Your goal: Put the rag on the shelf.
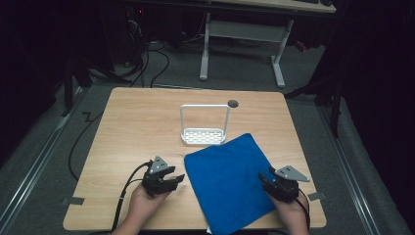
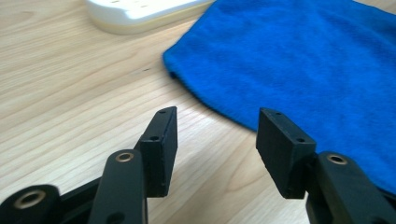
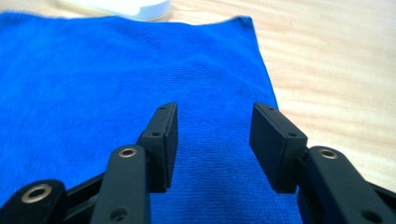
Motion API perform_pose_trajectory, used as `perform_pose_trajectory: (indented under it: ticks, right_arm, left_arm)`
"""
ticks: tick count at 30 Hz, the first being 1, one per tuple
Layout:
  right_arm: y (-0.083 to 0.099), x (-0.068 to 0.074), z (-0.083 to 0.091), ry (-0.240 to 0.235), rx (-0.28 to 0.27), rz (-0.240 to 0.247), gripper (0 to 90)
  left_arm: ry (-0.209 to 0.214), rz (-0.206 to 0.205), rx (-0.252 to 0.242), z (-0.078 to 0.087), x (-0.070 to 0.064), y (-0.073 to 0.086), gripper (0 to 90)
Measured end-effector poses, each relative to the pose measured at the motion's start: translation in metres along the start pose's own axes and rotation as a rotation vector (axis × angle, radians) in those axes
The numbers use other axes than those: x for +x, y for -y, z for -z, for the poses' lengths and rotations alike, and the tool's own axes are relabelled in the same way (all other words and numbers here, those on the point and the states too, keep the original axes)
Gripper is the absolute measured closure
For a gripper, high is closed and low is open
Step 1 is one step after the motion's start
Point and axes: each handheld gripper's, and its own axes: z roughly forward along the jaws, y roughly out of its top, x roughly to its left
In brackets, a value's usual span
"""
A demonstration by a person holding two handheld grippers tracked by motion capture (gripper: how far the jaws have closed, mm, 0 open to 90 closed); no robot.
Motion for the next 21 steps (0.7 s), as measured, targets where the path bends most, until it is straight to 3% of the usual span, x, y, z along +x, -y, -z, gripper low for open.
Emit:
perform_pose_trajectory:
  ticks: [2,4,14,19,20,21]
  right_arm:
    - [0.000,-0.004,-0.002,-0.004,-0.004,-0.014,53.2]
    - [0.001,-0.006,-0.002,0.007,-0.004,0.003,53.1]
    - [-0.001,-0.009,-0.005,-0.007,-0.005,-0.002,52.0]
    - [-0.001,-0.008,-0.006,-0.012,0.004,0.009,53.1]
    - [-0.001,-0.008,-0.006,-0.010,0.003,0.007,53.5]
    - [-0.001,-0.008,-0.006,-0.011,0.004,0.003,53.7]
  left_arm:
    - [0.005,-0.024,0.001,-0.002,-0.005,-0.002,47.8]
    - [0.015,-0.024,0.005,-0.004,-0.008,-0.003,47.5]
    - [0.030,-0.061,0.034,-0.009,-0.020,0.000,46.7]
    - [0.083,-0.053,0.025,-0.011,-0.030,-0.004,49.2]
    - [0.120,-0.056,0.029,-0.014,-0.038,-0.006,50.7]
    - [0.120,-0.056,0.029,-0.014,-0.038,-0.006,52.1]
